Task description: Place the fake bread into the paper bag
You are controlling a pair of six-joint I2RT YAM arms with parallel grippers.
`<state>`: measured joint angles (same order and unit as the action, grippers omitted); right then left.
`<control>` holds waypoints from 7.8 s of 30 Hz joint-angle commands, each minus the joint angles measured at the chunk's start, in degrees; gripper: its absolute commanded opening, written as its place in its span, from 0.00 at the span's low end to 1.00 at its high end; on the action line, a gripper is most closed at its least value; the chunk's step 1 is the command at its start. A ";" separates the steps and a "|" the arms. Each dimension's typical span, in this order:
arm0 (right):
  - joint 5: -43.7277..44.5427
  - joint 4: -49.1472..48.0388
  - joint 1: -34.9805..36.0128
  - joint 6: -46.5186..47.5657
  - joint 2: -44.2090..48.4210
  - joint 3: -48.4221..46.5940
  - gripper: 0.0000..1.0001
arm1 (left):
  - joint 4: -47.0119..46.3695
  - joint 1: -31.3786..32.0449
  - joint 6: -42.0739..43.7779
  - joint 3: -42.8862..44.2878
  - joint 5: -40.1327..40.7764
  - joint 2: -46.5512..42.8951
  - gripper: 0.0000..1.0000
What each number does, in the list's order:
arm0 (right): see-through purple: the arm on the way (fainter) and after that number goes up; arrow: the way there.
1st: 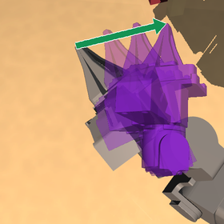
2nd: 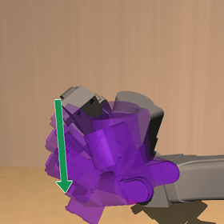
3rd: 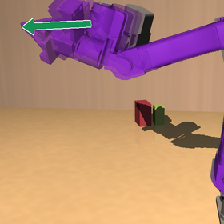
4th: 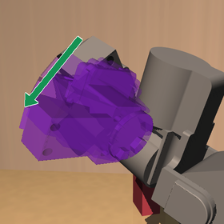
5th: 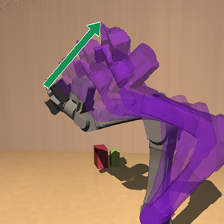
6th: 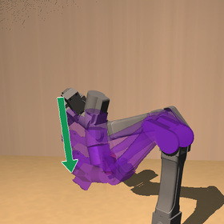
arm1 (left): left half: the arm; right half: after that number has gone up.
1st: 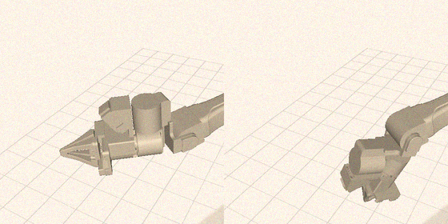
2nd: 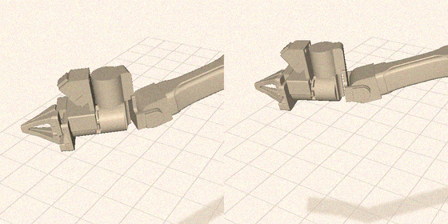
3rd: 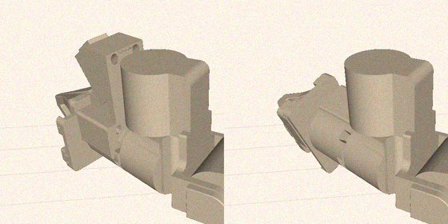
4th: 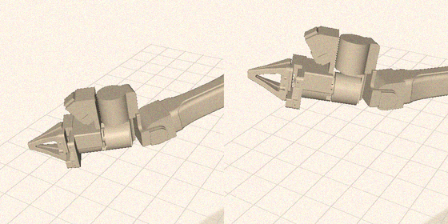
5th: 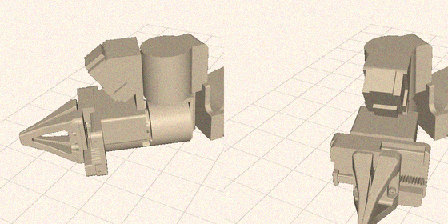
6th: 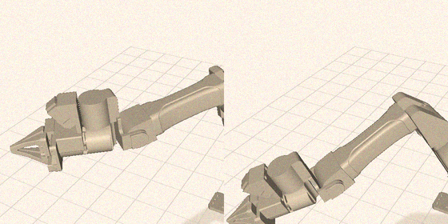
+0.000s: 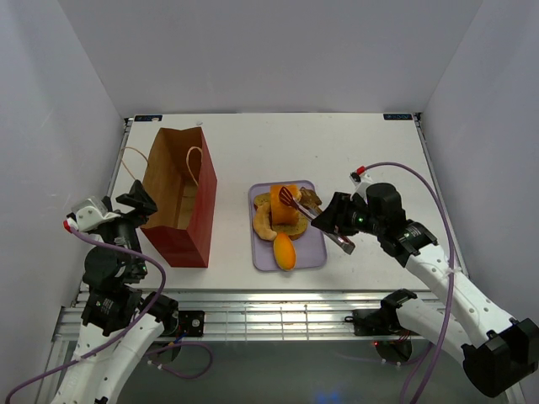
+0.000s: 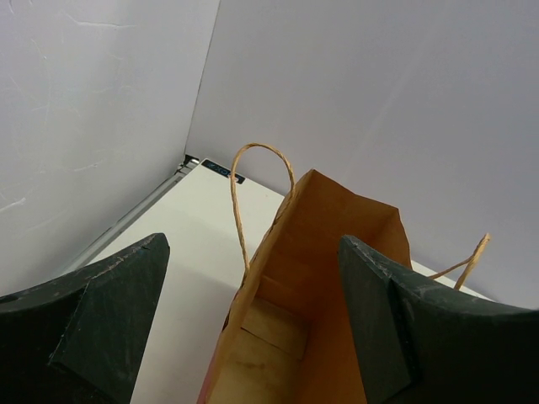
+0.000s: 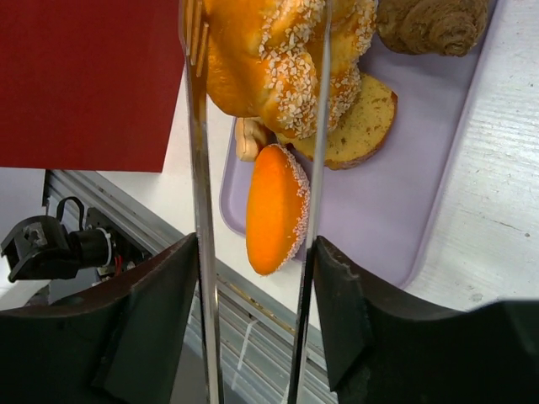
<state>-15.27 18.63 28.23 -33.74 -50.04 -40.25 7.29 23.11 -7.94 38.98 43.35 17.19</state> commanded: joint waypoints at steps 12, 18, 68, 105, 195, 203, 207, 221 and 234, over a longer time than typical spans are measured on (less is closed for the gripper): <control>-3.10 -3.96 -0.10 -0.28 -0.14 -1.15 0.33 | 0.36 0.70 0.47 -0.05 -0.73 -0.49 0.92; -3.98 -3.96 -0.19 0.07 -0.49 -3.25 0.20 | 0.27 0.79 0.47 -0.22 -0.29 -1.02 0.92; -22.70 -5.01 9.56 5.00 -49.00 -78.30 0.08 | 0.36 0.79 0.12 -0.31 2.08 -2.95 0.90; -21.56 -5.54 15.28 7.19 -51.82 -71.55 0.46 | 0.01 0.88 0.03 -0.66 0.15 -2.25 0.91; 7.89 5.54 -4.32 12.38 2.49 1.49 0.55 | 1.06 1.32 -0.49 -0.13 -2.13 -0.40 0.92; 6.75 3.08 -5.55 12.03 0.92 2.72 0.55 | 1.06 1.32 -0.41 -0.05 -2.40 -0.40 0.92; 4.29 1.32 -6.08 11.76 0.21 3.33 0.49 | 1.06 1.32 -0.40 -0.13 -2.31 -0.49 0.92; 0.94 0.88 -6.78 11.06 0.12 0.88 0.27 | 0.97 1.32 -0.32 -0.13 -2.22 -0.84 0.92; -0.29 4.48 -7.05 12.03 0.56 -6.06 0.16 | 0.80 1.32 -0.40 -0.22 -2.13 -0.84 0.92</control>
<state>-14.09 23.73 21.43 -22.28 -50.35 -42.37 7.49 24.14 -8.03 38.83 41.95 16.05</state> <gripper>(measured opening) 0.300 0.923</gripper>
